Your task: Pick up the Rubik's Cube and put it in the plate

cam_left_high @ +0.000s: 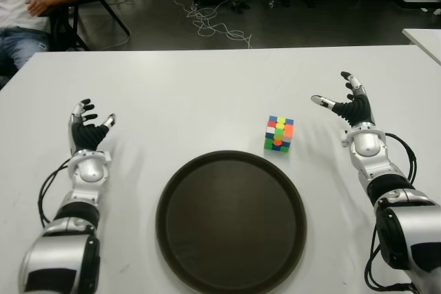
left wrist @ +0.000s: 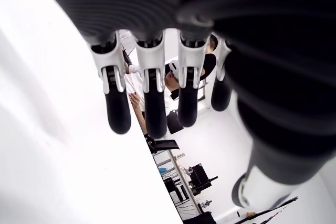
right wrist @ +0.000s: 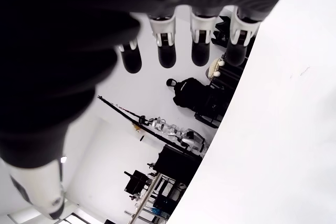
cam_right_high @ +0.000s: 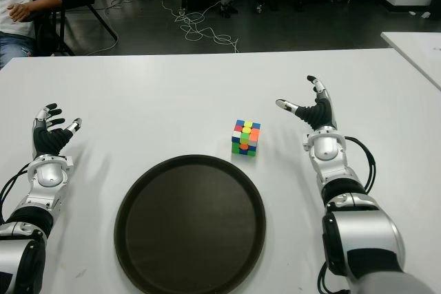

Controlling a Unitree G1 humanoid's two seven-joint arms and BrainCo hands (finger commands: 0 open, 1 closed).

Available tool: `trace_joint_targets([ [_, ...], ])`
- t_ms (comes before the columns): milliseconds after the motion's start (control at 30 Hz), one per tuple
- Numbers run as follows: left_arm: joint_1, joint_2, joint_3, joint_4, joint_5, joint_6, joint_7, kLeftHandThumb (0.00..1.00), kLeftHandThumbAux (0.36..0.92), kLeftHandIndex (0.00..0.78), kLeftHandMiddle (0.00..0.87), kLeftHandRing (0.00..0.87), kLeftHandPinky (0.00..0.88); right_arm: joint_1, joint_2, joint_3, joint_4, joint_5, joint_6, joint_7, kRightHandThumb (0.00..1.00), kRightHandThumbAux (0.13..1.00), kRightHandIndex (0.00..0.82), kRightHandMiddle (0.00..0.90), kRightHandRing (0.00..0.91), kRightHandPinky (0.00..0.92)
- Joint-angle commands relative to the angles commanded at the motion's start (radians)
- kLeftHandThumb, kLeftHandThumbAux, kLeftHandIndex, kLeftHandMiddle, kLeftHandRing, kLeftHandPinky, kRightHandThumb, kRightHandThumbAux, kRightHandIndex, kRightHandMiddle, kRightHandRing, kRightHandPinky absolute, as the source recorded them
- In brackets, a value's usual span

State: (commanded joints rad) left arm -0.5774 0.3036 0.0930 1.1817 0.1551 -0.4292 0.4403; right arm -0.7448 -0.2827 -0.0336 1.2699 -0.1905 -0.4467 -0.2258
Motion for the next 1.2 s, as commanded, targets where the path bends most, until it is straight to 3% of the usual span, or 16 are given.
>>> trace_joint_targets([
  [1200, -0.001, -0.002, 0.000, -0.004, -0.001, 0.002, -0.001, 0.131, 0.756, 0.190, 0.229, 0.259, 0.304, -0.003, 0.003, -0.015, -0.005, 0.015, 0.016, 0.015, 0.000, 0.691, 0.072, 0.026, 0.019, 0.025],
])
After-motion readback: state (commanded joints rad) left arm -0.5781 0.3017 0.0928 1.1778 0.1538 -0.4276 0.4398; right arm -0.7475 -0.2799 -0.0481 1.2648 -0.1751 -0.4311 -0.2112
